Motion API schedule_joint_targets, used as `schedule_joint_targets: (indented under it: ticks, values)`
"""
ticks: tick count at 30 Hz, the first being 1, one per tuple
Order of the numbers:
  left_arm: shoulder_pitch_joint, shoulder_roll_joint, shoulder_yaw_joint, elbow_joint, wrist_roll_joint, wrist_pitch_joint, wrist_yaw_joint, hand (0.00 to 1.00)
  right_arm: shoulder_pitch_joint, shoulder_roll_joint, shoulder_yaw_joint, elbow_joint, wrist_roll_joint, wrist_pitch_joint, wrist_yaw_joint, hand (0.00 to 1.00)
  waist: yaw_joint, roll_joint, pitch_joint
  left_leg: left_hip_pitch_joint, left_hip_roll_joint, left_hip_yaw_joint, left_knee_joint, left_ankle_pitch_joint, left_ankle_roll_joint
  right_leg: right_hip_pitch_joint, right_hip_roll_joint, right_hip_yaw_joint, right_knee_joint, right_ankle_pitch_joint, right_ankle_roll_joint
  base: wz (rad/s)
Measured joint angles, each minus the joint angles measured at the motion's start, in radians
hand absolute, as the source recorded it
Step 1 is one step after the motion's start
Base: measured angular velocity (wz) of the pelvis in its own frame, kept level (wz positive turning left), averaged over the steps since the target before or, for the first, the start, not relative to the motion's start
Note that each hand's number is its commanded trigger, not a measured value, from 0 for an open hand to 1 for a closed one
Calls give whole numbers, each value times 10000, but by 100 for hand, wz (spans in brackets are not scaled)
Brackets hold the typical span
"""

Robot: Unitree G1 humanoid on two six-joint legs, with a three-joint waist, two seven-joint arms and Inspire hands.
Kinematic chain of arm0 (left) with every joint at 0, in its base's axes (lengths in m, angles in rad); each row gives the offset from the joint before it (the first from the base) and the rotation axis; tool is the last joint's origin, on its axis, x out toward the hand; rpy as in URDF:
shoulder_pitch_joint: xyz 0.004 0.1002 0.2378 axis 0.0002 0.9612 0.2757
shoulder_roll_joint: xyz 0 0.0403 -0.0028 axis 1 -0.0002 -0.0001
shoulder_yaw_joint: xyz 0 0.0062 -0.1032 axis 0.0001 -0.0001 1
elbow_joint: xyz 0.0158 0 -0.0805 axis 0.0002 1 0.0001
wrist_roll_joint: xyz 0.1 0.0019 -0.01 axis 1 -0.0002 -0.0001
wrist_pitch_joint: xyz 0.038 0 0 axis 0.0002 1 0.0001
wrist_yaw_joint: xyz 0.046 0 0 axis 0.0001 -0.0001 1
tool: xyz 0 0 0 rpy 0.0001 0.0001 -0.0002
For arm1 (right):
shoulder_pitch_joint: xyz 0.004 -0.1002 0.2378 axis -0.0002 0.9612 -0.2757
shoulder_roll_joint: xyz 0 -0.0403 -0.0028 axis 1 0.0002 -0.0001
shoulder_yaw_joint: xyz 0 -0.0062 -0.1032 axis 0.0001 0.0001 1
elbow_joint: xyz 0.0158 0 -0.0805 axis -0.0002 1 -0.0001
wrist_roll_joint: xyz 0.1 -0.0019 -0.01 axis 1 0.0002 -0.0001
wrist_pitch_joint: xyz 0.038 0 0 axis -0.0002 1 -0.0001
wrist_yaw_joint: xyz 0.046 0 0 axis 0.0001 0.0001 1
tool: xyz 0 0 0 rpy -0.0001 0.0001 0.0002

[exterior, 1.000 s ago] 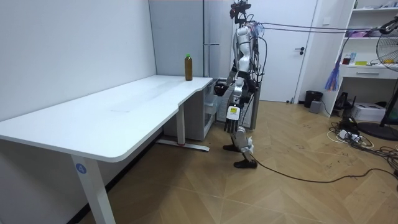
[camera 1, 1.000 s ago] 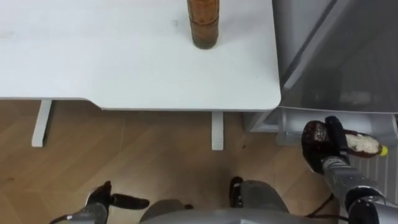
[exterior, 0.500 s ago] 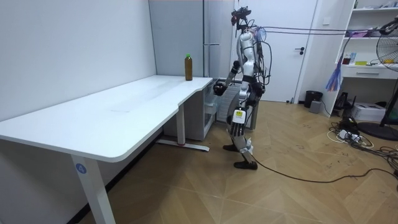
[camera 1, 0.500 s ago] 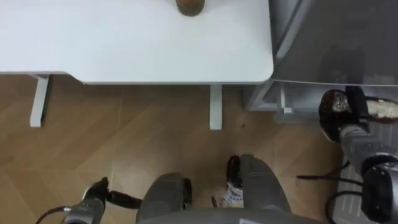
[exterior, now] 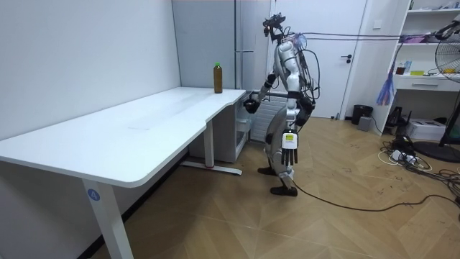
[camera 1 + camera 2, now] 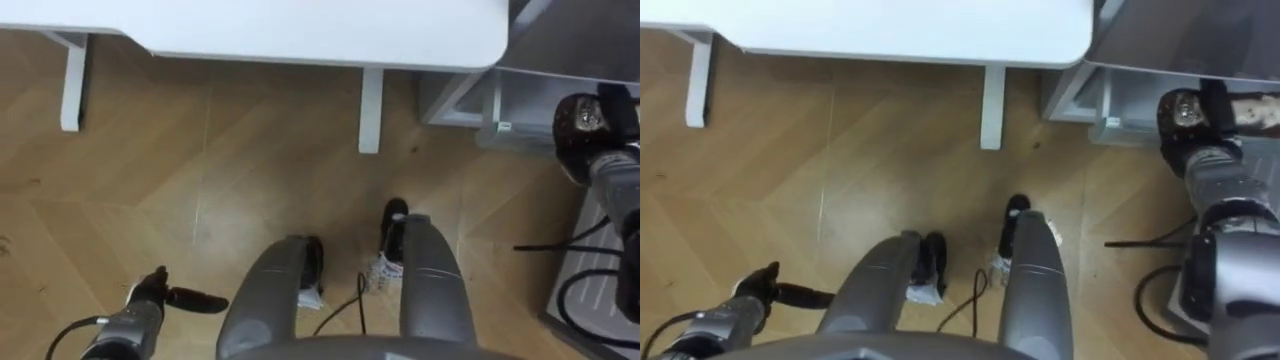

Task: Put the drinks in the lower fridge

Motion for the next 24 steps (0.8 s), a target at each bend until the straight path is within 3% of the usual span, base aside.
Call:
schedule_joint_targets:
  ticks: [7,13,14,15,24]
  values:
    - [3,229,-995,-271,-314,-12,184,0,-302,-149,902,-776,-437,6,-707,100,62,-18,12,-586,13,-11,243,-27,36,-526,-25,-51,239,-18,18,4]
    - [5,312,-1397,-299,-511,-215,504,0,-529,-154,1220,-1050,-428,17,-1222,100,42,-59,38,-697,17,5,269,-59,65,-626,-26,-36,225,-35,41,0]
    - [4,313,-1402,-317,-508,-217,520,0,-529,-154,1220,-1111,-422,17,-1277,62,40,-74,47,-716,17,15,269,-60,66,-650,-25,-26,223,-35,41,-4]
    - [4,322,-1411,-354,-508,-240,538,0,-532,-158,1214,-1225,-431,16,-1388,0,41,-114,71,-753,19,38,273,-60,67,-700,-26,-19,221,-33,38,-4]
    - [11,330,-1496,-369,-512,-298,550,0,-576,-512,1213,-1394,-430,14,-1936,0,40,-157,97,-1064,25,36,462,-89,109,-942,-77,-80,266,-34,40,1]
